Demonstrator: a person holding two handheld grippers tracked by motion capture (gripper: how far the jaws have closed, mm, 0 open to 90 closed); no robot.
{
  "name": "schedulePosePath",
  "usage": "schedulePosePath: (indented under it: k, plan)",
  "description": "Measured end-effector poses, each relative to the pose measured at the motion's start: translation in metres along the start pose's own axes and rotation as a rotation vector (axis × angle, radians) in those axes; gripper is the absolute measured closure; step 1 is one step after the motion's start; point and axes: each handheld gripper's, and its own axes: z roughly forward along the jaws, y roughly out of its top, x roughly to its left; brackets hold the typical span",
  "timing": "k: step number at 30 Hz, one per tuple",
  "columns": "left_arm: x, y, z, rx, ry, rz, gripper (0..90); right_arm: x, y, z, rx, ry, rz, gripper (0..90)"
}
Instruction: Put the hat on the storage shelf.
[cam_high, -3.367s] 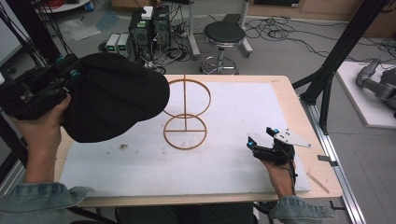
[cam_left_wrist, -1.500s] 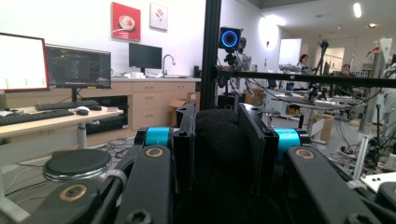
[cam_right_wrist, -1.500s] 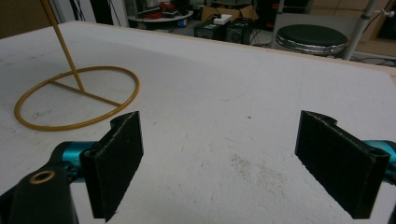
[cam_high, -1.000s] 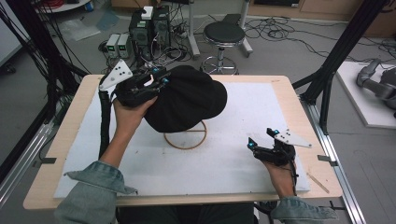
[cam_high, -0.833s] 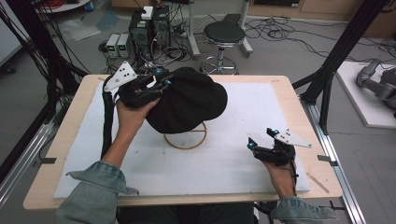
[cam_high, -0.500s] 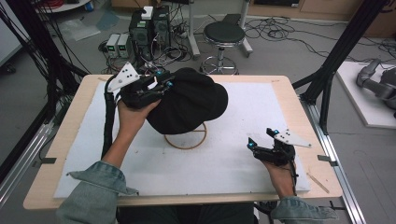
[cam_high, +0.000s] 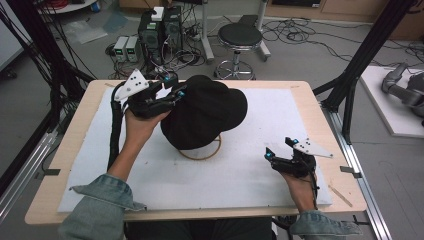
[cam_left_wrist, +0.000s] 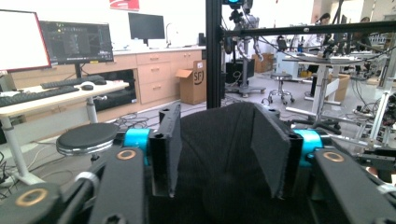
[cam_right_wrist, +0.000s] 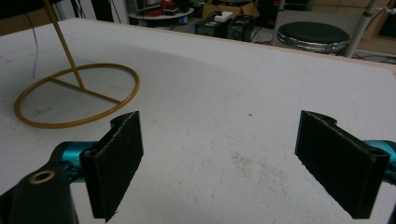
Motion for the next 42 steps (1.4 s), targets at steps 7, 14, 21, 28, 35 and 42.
schedulePosePath:
  k: [7, 14, 21, 28, 35, 42]
  plan:
    - [0.003, 0.003, -0.015, -0.001, 0.032, 0.017, 46.7, 0.0, 0.0, -0.001, -0.005, 0.002, 0.0, 15.0]
    - [0.01, -0.002, -0.043, 0.029, 0.105, 0.018, 43.5, -0.001, 0.0, 0.0, -0.008, 0.0, 0.0, 15.0]
    - [0.018, -0.016, -0.072, 0.065, 0.191, 0.0, 40.2, -0.003, 0.001, 0.002, -0.009, -0.014, 0.007, 15.0]
    - [0.024, -0.038, -0.096, 0.11, 0.25, -0.022, 34.6, -0.003, 0.001, 0.006, -0.006, -0.016, 0.024, 13.3]
    - [0.027, -0.061, -0.112, 0.161, 0.305, -0.054, 26.7, -0.002, 0.002, 0.006, -0.006, -0.023, 0.026, 12.5]
    - [0.026, -0.079, -0.124, 0.202, 0.36, -0.065, 18.1, -0.002, 0.002, 0.006, -0.007, -0.025, 0.02, 12.4]
